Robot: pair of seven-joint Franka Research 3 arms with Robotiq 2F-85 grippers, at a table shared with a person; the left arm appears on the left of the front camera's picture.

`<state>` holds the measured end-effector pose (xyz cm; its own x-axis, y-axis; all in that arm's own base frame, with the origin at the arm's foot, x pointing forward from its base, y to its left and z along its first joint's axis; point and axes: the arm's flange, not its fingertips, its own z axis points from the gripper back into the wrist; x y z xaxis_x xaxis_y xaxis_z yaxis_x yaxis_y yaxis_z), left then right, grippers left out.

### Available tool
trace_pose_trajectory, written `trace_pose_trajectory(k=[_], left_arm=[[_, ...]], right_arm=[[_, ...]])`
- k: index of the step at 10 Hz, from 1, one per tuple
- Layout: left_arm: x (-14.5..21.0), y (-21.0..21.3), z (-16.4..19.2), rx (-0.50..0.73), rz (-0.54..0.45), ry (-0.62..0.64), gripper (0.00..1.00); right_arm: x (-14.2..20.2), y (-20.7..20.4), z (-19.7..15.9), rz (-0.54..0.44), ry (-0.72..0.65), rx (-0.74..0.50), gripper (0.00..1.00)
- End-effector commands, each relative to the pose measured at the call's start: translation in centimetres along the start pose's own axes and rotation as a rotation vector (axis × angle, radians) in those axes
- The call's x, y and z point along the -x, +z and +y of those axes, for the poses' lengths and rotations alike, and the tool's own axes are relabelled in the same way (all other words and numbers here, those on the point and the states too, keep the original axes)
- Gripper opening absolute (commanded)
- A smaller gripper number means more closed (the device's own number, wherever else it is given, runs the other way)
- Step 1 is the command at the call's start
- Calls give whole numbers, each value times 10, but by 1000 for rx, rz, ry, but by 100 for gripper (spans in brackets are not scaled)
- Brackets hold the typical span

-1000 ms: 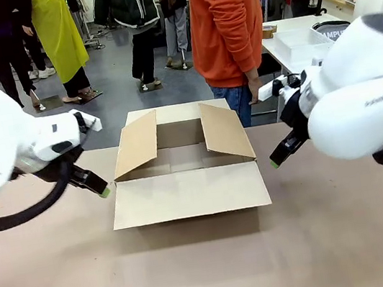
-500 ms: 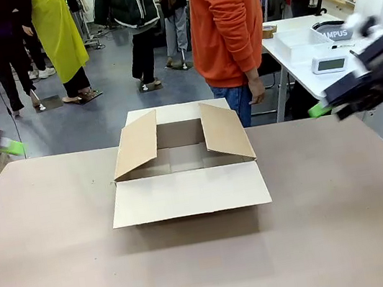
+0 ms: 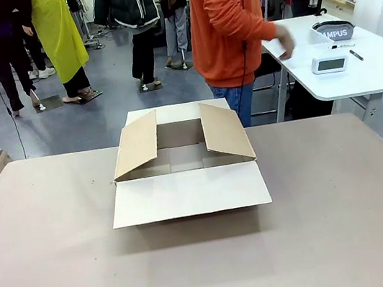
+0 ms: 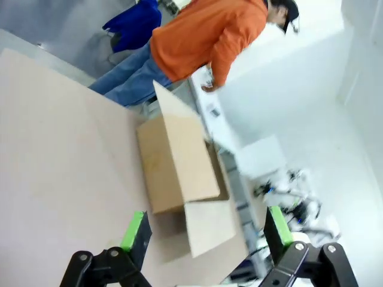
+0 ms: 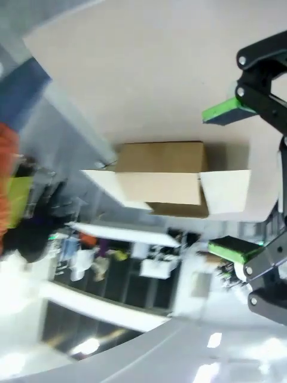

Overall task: Pack the gift set into the box.
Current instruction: Place both hands on the side flaps of the Package Box and spread them outward.

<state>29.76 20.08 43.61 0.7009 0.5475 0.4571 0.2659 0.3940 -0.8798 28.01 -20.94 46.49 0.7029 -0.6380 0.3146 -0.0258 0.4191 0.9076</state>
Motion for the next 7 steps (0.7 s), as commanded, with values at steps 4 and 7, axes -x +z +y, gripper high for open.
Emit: trace_pose_trajectory(k=[4,7], left_arm=[[0,0,0,0,0,0,100],[0,0,0,0,0,0,100]], right_arm=[[7,-24,28,93,75,35,100],[7,-24,28,93,75,35,100]])
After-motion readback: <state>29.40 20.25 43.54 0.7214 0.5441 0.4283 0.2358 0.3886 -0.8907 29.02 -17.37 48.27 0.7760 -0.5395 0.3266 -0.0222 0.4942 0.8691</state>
